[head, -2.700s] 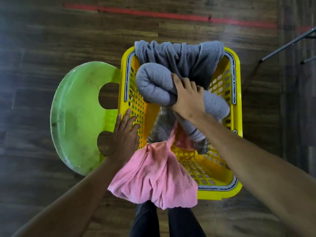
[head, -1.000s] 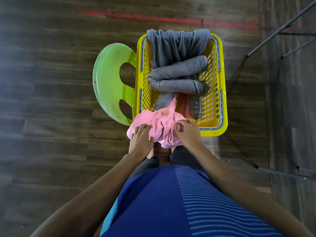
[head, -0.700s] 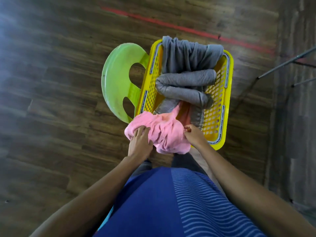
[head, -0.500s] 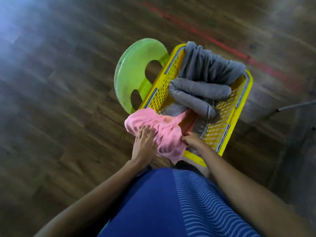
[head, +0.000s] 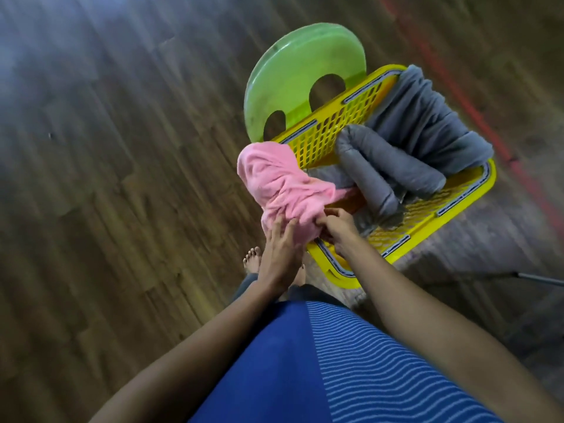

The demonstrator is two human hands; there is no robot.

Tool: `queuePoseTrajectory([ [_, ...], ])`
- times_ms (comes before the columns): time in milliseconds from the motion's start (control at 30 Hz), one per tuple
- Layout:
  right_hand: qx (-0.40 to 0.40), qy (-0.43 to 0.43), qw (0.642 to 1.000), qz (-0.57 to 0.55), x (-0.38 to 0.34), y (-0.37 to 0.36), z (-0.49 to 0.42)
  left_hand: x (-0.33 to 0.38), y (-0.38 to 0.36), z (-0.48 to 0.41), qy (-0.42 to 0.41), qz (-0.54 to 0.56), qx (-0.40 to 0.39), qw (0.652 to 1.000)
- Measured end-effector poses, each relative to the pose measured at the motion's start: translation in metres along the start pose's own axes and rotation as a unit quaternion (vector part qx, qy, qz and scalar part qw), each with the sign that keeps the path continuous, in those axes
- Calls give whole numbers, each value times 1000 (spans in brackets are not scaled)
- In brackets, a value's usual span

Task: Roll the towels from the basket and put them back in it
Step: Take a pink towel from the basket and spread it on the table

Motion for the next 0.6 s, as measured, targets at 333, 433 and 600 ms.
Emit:
queuePoseTrajectory([
  [333,-68,42,987,-143,8,-9,17,-7,23,-5,5,-68,81,994],
  [433,-72,59,986,-141,5,-6,19,-7,30,-13,-16,-32,92,995],
  [600,-62,100,990,-82,6,2,18,-5,41,-19,-24,74,102,992],
])
Point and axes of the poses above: each hand's wrist, its own z-axis away from the middle knuckle, its own y-axis out of the back of the hand, x = y × z, the point moved 5 cm from there along -z, towards the middle knuckle, and after that the axes turned 4 degrees about -x, right-handed, at the moved point
